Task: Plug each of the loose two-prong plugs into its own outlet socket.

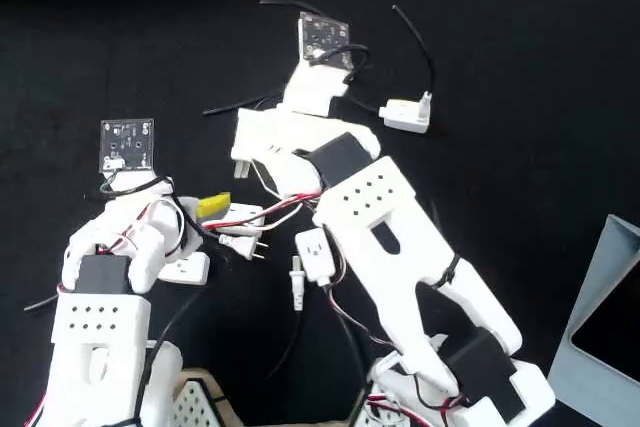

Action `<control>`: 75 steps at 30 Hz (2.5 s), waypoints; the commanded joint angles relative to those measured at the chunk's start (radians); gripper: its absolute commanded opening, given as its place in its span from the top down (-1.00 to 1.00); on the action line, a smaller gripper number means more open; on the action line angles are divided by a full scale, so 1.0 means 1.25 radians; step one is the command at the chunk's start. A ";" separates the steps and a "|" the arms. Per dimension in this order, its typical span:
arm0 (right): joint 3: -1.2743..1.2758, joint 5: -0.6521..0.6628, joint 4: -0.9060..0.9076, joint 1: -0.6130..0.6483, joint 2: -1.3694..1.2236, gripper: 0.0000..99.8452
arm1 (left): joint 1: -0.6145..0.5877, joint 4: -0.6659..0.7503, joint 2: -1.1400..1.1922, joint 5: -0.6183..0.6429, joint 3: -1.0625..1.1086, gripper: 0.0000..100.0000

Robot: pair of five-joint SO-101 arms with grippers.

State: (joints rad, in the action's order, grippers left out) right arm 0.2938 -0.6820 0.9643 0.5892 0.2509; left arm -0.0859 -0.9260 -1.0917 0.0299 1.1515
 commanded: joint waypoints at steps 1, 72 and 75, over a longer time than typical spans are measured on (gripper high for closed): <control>-0.003 -0.017 -0.023 -0.011 0.041 0.98 | 0.014 -0.002 -0.014 0.015 -0.058 0.28; 0.181 0.053 -0.098 0.012 0.196 0.98 | 0.061 0.012 -0.012 0.022 -0.099 0.28; 0.177 0.053 -0.059 0.014 0.229 0.97 | 0.042 0.063 -0.012 0.022 -0.073 0.28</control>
State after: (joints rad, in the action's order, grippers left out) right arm 0.5271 -0.6252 0.8615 0.5877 0.4764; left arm -0.0092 -0.9137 -1.0948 0.0683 1.0595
